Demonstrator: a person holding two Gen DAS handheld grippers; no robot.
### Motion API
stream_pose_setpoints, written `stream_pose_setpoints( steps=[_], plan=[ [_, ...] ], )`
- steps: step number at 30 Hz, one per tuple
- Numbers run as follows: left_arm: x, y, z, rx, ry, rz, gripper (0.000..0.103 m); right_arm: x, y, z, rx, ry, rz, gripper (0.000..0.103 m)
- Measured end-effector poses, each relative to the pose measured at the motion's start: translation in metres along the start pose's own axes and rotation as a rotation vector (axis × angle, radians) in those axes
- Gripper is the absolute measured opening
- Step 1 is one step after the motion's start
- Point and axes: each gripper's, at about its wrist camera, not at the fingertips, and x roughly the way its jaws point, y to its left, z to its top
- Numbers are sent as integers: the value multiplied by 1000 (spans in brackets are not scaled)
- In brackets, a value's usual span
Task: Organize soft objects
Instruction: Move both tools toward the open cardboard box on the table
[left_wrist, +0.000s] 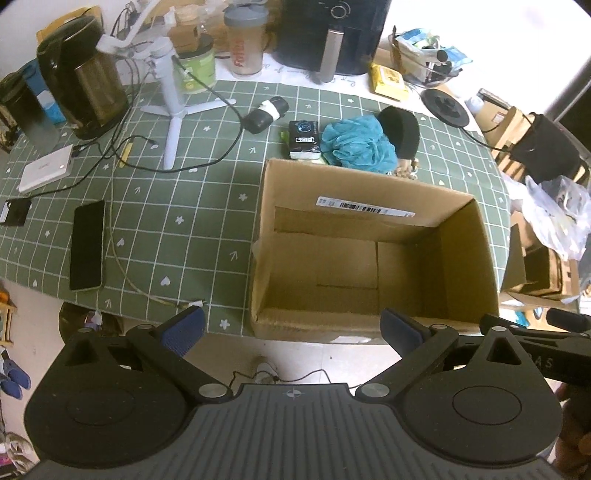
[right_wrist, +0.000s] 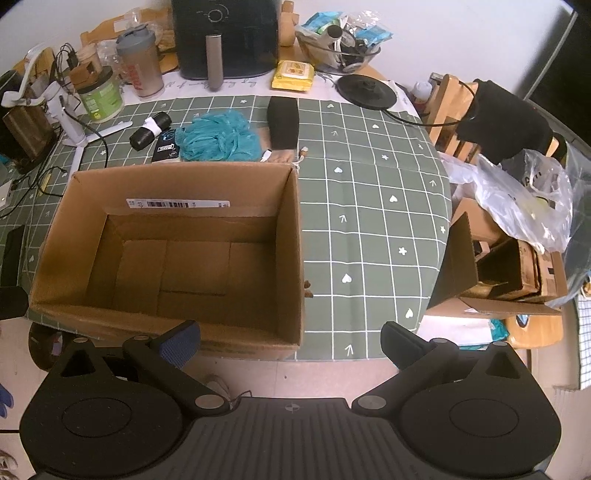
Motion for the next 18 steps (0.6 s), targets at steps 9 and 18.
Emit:
stream_pose_setpoints(
  steps=[9,18],
  plan=[
    [6,-3,16,57,0,6,103,4,0,7,32,5,-17,103],
    [5,-9,34,108,-28,12,103,6,1,17,50,-1,-27,103]
  ],
)
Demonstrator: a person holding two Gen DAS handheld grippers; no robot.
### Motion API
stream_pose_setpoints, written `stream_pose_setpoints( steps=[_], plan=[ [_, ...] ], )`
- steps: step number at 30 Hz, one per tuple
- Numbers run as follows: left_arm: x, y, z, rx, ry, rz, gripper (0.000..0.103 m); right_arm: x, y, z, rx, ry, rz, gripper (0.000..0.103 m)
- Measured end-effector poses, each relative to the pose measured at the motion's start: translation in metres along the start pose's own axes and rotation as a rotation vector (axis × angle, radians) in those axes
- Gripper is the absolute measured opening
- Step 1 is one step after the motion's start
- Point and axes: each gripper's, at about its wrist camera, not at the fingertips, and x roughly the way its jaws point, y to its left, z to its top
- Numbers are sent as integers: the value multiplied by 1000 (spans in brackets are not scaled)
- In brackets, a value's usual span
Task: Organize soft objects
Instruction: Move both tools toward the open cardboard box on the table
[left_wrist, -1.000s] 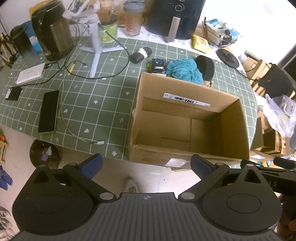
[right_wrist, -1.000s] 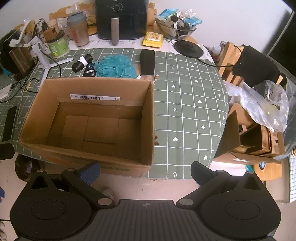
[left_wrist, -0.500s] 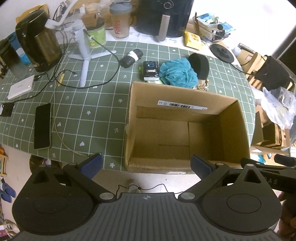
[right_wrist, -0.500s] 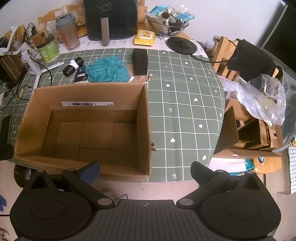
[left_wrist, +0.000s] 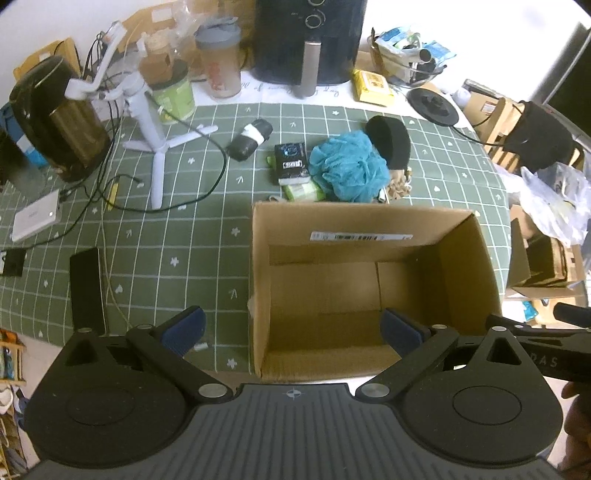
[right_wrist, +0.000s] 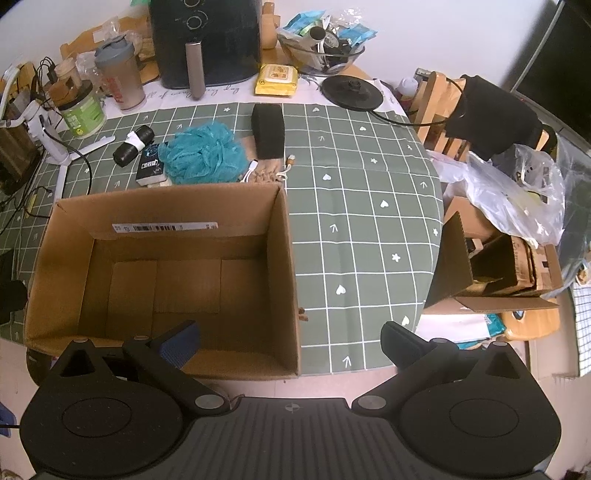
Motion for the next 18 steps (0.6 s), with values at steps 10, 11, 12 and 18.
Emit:
stream_pose_setpoints(
  steps=[10,11,12,18],
  plan=[
    [1,1,16,35,-24,-11,103,2,1,8,13,-14,0,103],
    [2,1,17,38,-26,-13,103,2,2,9,16,-16,-1,103],
    [2,1,17,40,-28,-15,103,2,2,10,17,-18,-1,103],
    [5,3,19,53,-31,-36,103,-1,2,13,8,-41,6,103]
  ],
)
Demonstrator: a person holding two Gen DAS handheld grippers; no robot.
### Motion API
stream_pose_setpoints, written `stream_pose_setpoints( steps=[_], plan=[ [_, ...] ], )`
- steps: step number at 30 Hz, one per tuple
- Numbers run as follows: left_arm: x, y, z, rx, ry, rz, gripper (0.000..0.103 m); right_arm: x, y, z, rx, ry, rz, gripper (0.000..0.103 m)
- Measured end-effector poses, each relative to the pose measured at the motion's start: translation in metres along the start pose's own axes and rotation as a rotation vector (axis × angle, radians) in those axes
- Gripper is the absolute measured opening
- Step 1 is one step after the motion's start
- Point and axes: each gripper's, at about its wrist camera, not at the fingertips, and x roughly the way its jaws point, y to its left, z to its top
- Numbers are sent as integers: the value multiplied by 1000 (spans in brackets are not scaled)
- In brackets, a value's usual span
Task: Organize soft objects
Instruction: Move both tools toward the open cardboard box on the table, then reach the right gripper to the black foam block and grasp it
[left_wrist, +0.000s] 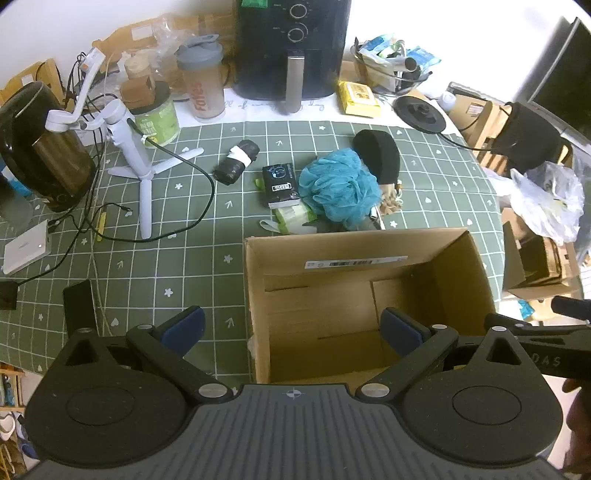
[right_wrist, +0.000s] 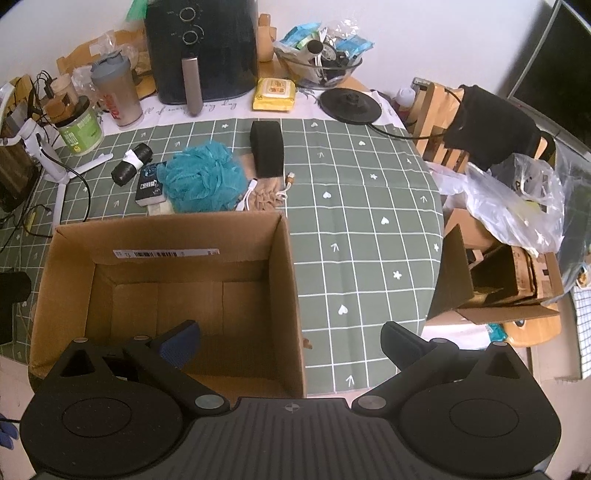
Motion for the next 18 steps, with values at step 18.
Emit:
stream_pose_setpoints(
  steps=[18],
  plan=[
    [18,15,-6,-63,20,-89,103,17,-29,23,-44,-42,31,103]
  ],
)
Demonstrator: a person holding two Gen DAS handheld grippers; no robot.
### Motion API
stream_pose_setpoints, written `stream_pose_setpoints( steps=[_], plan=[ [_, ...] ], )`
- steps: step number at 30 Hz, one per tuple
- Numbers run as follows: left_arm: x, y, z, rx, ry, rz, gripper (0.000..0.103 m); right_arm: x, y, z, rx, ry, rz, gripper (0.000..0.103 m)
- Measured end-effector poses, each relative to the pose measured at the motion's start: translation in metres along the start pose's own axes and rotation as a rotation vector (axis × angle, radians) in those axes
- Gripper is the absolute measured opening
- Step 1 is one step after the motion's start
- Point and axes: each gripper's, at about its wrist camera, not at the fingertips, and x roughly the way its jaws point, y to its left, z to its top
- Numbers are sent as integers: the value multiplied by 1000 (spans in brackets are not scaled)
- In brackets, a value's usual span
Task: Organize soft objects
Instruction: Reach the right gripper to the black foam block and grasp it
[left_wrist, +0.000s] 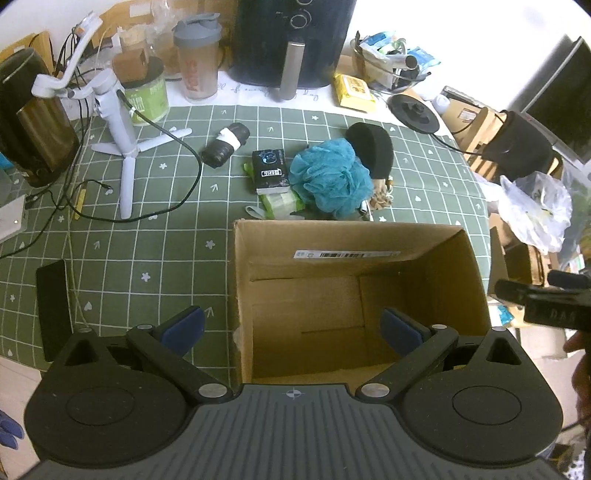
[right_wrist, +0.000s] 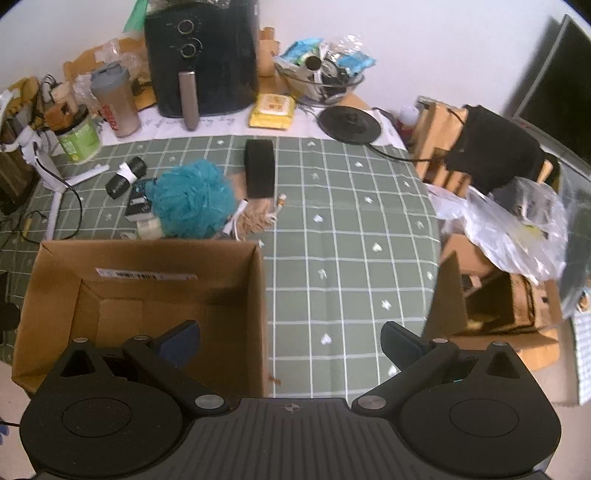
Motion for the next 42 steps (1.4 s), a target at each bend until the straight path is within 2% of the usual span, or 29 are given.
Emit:
stream_pose_setpoints(
  steps=[9,18,26,32,37,42],
  plan=[
    [10,3,7,0,-13,-20,103,18,-19,30,-37,-49,-7,103],
    [17,1,20,5,-45,-36,103,35,-24,60,-126,-81,-70,103],
    [21,3,27,-29,-59,-16,103,53,-24,83,-186,-103,-73,103],
    [26,7,29,-72,-51,18,103,76,-21,96,-225,-115,-47,103],
    [27,10,26,-105,-78,41,103,104,-24,105,-218,-141,-10,103],
    [25,7,21,-105,-113,92,103,139,-33,118,-171,-132,112,103]
  ],
)
